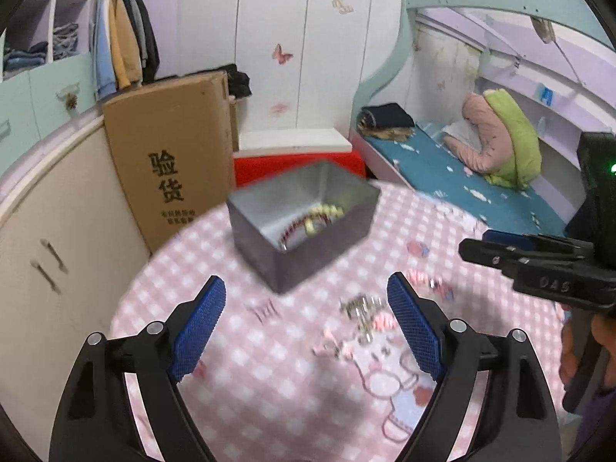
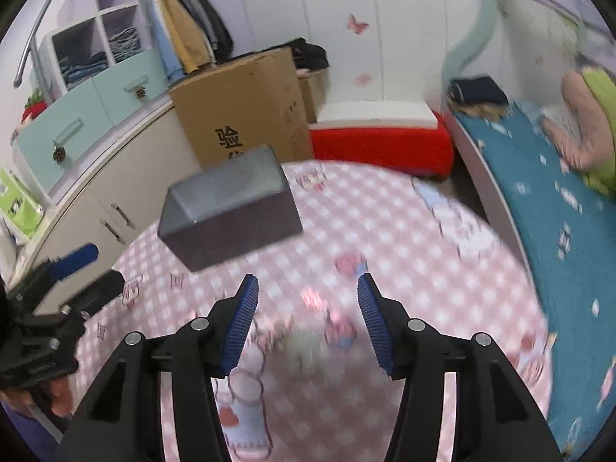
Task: Organize jewelry
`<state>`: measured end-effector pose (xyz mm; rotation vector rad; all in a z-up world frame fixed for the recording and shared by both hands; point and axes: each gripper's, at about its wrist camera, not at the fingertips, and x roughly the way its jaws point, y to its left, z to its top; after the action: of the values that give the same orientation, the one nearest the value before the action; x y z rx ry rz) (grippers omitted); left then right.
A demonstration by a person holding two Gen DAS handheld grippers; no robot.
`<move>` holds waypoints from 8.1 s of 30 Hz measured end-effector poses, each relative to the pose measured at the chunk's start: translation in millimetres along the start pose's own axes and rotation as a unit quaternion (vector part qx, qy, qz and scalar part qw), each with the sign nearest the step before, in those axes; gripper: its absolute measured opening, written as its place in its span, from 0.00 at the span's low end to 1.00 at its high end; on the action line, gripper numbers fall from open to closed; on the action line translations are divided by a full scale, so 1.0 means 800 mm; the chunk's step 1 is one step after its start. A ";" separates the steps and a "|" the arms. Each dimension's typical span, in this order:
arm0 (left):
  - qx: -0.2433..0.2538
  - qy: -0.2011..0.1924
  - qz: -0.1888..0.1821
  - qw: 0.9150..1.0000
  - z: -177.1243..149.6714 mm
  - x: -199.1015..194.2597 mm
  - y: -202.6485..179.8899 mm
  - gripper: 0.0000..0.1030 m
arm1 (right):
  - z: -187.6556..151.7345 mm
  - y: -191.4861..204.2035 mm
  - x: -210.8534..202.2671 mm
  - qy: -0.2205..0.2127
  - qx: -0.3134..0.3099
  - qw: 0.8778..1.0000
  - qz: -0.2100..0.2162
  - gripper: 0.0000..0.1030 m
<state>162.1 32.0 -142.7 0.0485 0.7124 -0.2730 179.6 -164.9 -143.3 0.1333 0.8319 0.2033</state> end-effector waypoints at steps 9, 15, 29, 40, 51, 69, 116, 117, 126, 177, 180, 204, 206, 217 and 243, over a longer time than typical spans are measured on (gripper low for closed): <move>0.013 0.056 0.027 0.998 -0.049 0.052 -0.020 0.81 | -0.051 -0.021 0.005 0.019 0.035 0.999 -0.003 0.52; 0.011 0.070 0.027 0.997 -0.048 0.071 -0.017 0.81 | -0.061 -0.026 0.008 0.021 0.035 0.999 -0.016 0.52; 0.028 0.098 0.033 0.994 -0.054 0.089 -0.016 0.48 | -0.060 -0.032 0.018 0.027 0.037 0.999 -0.017 0.52; 0.015 0.094 0.044 0.994 -0.052 0.086 -0.001 0.17 | -0.061 -0.026 0.024 0.034 0.033 0.999 -0.016 0.52; -0.011 0.084 0.012 0.996 -0.051 0.059 0.004 0.16 | -0.064 0.001 0.038 0.045 -0.018 0.999 -0.019 0.52; -0.035 0.074 -0.012 0.997 -0.046 0.039 0.016 0.16 | -0.064 0.027 0.060 0.042 -0.106 0.993 -0.037 0.27; -0.009 0.086 -0.047 0.995 0.109 0.142 0.049 0.16 | 0.124 0.096 0.125 0.047 -0.115 0.991 0.055 0.27; -0.012 0.086 -0.045 0.995 0.108 0.144 0.051 0.16 | 0.125 0.097 0.129 0.052 -0.117 0.990 0.054 0.27; -0.021 0.094 -0.043 0.994 0.107 0.154 0.057 0.18 | 0.133 0.104 0.164 0.095 -0.135 0.986 0.039 0.27; 0.013 0.075 -0.018 0.997 -0.038 0.077 -0.046 0.77 | -0.044 -0.045 0.031 0.054 0.010 0.998 0.039 0.46; 0.031 0.084 0.009 0.996 -0.042 0.091 -0.050 0.77 | -0.052 -0.049 0.032 0.057 0.019 0.997 0.042 0.46; 0.029 0.097 -0.036 0.994 -0.029 0.082 -0.018 0.11 | -0.056 -0.063 0.036 0.063 0.030 0.996 0.048 0.46; 0.017 0.085 -0.047 0.995 -0.022 0.067 -0.008 0.11 | -0.055 -0.062 0.037 0.063 0.030 0.996 0.047 0.46; -0.033 0.021 -0.121 0.992 0.023 -0.006 0.021 0.11 | -0.051 -0.049 0.042 0.067 0.020 0.996 0.050 0.46; -0.040 0.080 0.025 0.996 0.003 0.030 0.049 0.11 | -0.022 -0.012 0.082 0.057 -0.081 0.995 0.007 0.46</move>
<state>190.8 64.2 -158.5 0.0112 0.8802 -0.1941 211.0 -158.2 -204.0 -0.0253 0.9250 0.2933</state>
